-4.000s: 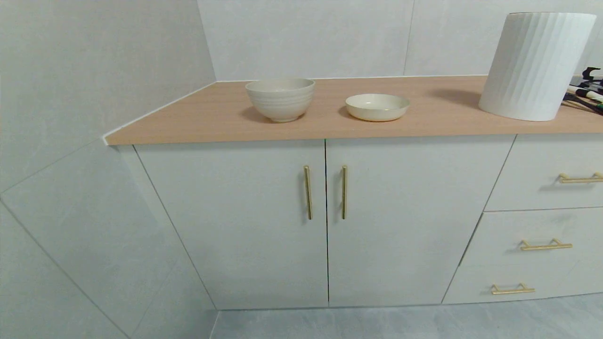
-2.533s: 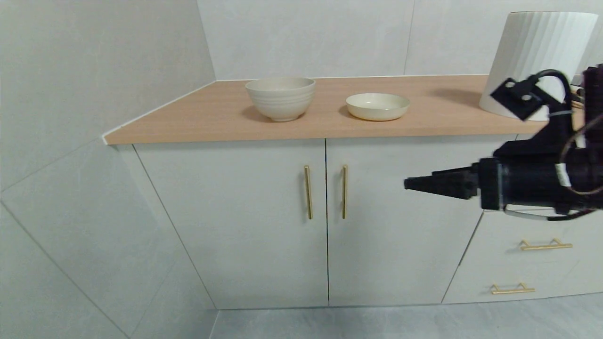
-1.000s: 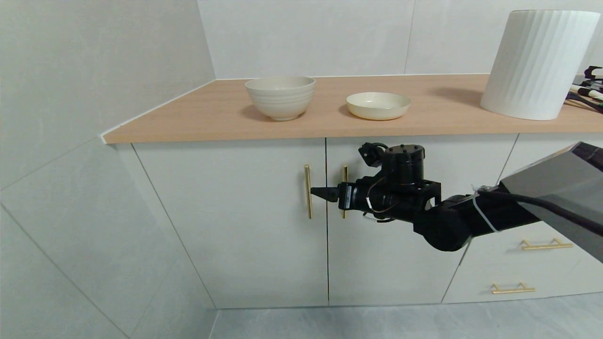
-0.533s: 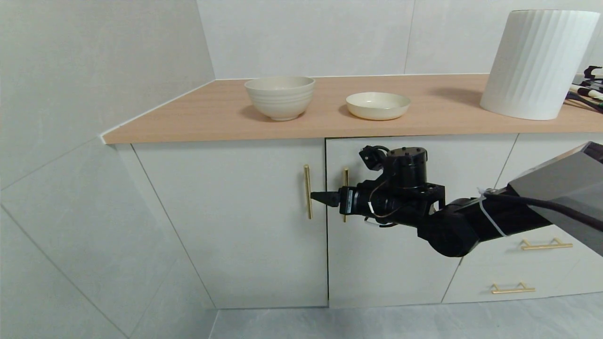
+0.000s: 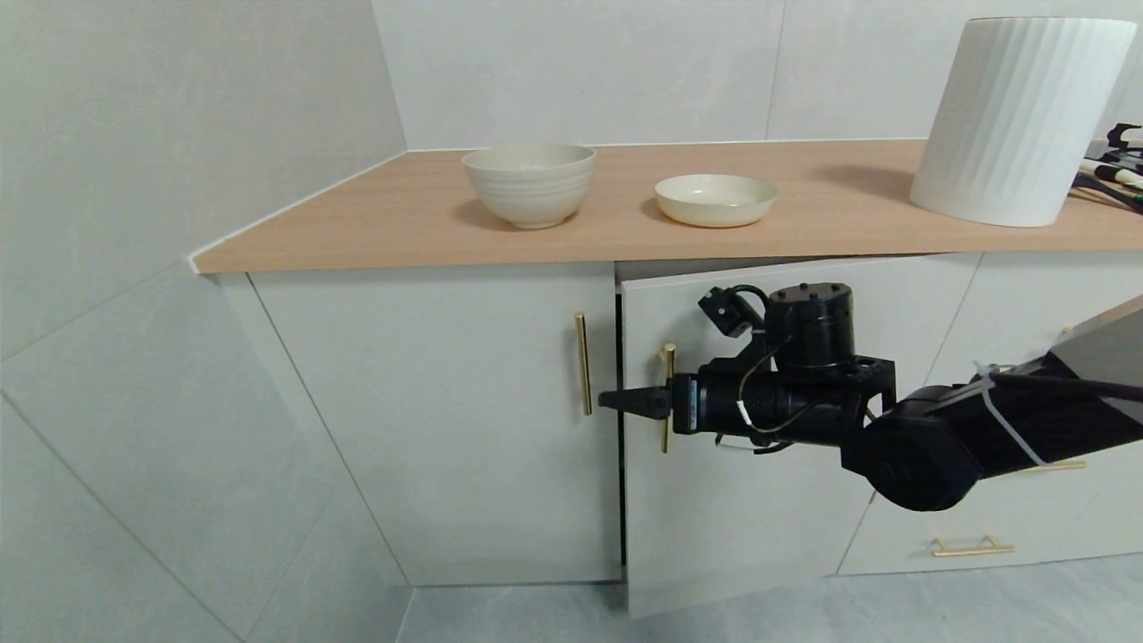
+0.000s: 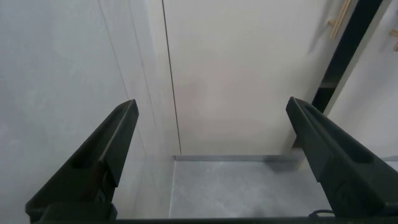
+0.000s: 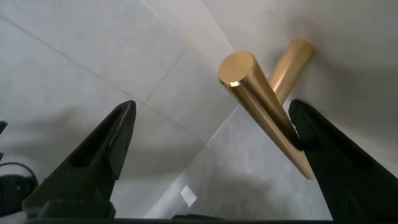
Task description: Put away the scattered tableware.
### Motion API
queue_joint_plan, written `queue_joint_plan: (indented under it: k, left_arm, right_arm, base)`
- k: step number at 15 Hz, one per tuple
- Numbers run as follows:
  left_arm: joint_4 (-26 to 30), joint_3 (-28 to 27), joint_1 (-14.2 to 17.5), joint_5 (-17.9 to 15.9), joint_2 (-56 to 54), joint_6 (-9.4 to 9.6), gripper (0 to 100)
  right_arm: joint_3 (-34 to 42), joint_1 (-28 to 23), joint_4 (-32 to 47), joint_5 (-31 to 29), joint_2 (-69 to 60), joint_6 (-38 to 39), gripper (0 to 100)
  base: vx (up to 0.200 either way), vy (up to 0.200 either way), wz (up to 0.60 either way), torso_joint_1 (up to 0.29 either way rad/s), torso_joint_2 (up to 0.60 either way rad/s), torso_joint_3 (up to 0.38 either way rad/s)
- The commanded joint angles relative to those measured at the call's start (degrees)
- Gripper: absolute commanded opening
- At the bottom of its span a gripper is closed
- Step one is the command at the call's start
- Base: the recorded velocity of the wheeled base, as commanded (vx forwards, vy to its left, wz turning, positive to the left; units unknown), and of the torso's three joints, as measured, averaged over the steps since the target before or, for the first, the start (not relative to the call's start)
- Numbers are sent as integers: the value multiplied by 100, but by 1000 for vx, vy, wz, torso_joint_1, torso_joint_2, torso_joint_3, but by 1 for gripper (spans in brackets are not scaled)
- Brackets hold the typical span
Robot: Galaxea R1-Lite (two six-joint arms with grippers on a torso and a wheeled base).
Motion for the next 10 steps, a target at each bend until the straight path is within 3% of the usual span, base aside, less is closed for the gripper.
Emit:
queue_joint_plan:
  k: [1,10]
  left_arm:
    - [2,1,-1,4,0,-3,100]
    - [2,1,-1,4,0,23,100]
  right_arm:
    - [283,7,-12,30,-275,-6,100]
    - [1874,-2,-407,1049,-1444,-129,100]
  base:
    - [0,0,0,0,0,0]
    - [0,0,0,0,0,0]
